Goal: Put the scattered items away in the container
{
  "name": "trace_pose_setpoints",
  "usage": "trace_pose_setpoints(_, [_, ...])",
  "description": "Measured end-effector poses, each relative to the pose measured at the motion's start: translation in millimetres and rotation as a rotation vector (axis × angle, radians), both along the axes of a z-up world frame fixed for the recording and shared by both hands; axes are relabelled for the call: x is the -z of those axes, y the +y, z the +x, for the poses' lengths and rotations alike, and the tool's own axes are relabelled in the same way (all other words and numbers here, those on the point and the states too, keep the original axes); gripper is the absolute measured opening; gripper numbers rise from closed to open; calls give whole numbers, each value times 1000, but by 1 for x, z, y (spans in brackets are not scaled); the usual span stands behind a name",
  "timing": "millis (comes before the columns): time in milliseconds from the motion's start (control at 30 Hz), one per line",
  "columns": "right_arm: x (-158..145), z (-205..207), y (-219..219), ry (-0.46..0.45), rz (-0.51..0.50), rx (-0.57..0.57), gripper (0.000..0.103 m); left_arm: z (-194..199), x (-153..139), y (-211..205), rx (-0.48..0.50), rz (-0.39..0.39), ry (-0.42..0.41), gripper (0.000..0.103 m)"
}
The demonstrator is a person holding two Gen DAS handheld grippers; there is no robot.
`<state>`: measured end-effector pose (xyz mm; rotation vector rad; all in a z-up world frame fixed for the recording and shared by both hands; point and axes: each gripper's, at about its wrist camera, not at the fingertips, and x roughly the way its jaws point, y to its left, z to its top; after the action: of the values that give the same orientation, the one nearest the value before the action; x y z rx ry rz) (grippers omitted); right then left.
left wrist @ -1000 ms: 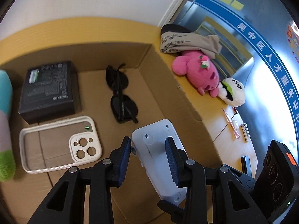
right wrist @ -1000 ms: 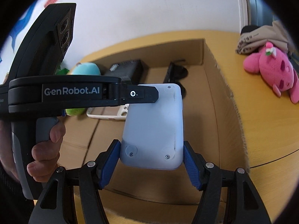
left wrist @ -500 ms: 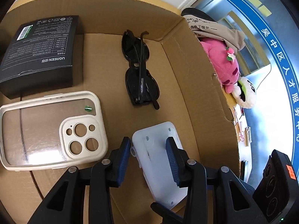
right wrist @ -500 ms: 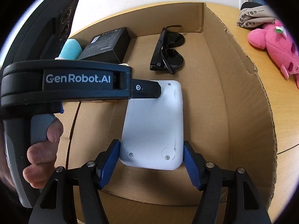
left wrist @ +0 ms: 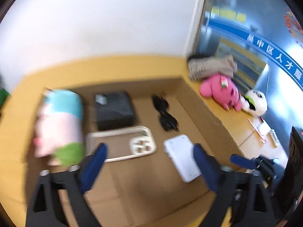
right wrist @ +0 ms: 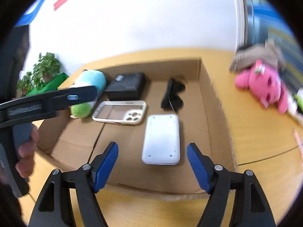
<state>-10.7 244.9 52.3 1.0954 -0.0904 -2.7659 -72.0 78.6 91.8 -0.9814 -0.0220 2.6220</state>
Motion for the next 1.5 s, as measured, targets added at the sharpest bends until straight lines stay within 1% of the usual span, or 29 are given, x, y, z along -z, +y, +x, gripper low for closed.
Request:
trace_pose_setpoints(67, [-1, 19, -8, 59, 25, -10, 75, 35, 0, -30, -100, 8, 90, 103])
trace_pose_setpoints(133, [5, 24, -13, 105, 39, -25, 75, 60, 10, -50, -157, -12, 131, 103])
trace_pose_setpoints(200, [7, 34, -14, 130, 41, -12, 75, 75, 25, -66, -216, -48, 142, 103])
trace_pose_setpoints(233, [6, 36, -14, 143, 28, -9, 77, 77, 31, -70, -230, -58, 138, 103])
trace_pose_setpoints(267, [8, 35, -13, 153, 23, -4, 79, 80, 39, -75, -240, -62, 136, 103])
trace_pose_setpoints(367, [18, 30, -15, 158, 39, 9, 79, 85, 57, -82, -283, -55, 130, 103])
trace_pose_setpoints(400, [22, 28, -15, 161, 52, 9, 79, 87, 63, -83, -289, -53, 131, 103])
trace_pose_setpoints(467, [31, 26, -15, 150, 69, 21, 79, 88, 75, -81, -293, -73, 144, 103])
trace_pose_setpoints(500, [35, 27, -14, 150, 67, 22, 79, 90, 78, -79, -288, -95, 167, 103])
trace_pose_setpoints(533, [37, 29, -13, 169, 63, 21, 80, 92, 81, -77, -286, -123, 192, 103])
trace_pose_setpoints(567, [38, 30, -13, 181, 65, 18, 80, 93, 84, -74, -290, -132, 209, 103])
trace_pose_setpoints(667, [42, 32, -12, 214, 65, 14, 83, 94, 90, -78, -300, -87, 230, 103])
trace_pose_setpoints(767, [46, 38, -13, 266, 67, 18, 84, 94, 93, -82, -297, -47, 217, 103])
trace_pose_setpoints(933, [45, 38, -12, 263, 59, 15, 84, 94, 93, -81, -298, -45, 213, 103])
trace_pose_setpoints(1033, [45, 38, -12, 262, 53, 4, 87, 95, 92, -80, -299, -46, 212, 103])
trace_pose_setpoints(1267, [46, 33, -15, 260, 55, 2, 89, 96, 92, -81, -304, -32, 205, 103])
trace_pose_setpoints(1500, [46, 34, -15, 260, 54, 1, 89, 94, 92, -83, -300, -21, 199, 103])
